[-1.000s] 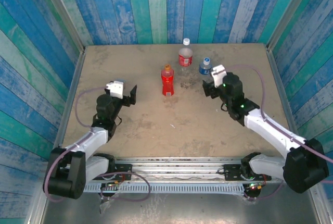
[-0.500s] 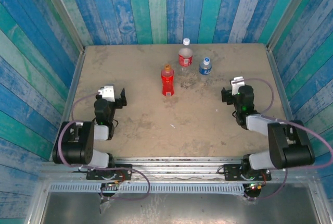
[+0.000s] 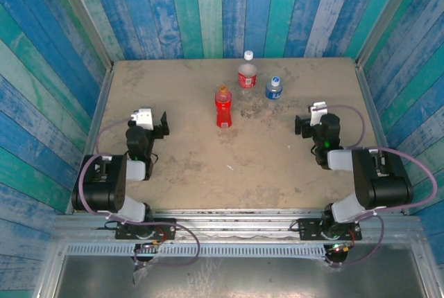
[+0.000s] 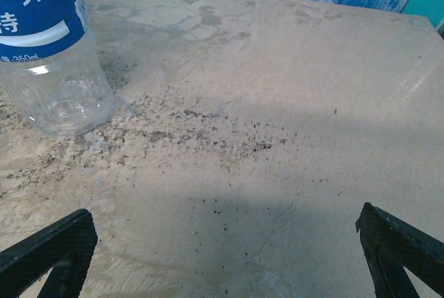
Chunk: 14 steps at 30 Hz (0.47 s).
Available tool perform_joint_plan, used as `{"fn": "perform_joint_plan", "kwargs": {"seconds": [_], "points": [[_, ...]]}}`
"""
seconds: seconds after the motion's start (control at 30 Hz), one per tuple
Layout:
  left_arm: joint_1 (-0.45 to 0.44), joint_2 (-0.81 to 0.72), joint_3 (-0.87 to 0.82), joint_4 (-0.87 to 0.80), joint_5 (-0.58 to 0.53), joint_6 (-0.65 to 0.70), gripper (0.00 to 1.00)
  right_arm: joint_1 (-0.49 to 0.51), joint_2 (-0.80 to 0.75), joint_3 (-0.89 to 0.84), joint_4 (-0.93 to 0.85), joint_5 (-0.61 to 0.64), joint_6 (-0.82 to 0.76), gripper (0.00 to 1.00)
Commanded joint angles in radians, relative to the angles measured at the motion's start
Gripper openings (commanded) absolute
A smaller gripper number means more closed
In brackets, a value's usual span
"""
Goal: Screw on the bottle caps
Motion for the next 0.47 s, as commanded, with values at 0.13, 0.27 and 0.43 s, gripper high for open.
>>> {"fn": "perform_joint_plan", "kwargs": {"seconds": [0.13, 0.27, 0.43], "points": [[-0.001, 0.022, 0.015, -0.002, -0.018, -0.009, 0.94, -0.004, -0.003, 0.006, 0.027, -0.012, 0.011, 1.00], [0.001, 0.022, 0.016, -0.004, -0.019, -0.009, 0.94, -0.004, -0.004, 0.006, 0.027, -0.013, 0.012, 1.00], [0.001, 0.018, 0.013, 0.001, -0.018, -0.010, 0.94, -0.004, -0.010, -0.002, 0.037, -0.007, 0.011, 1.00]]}}
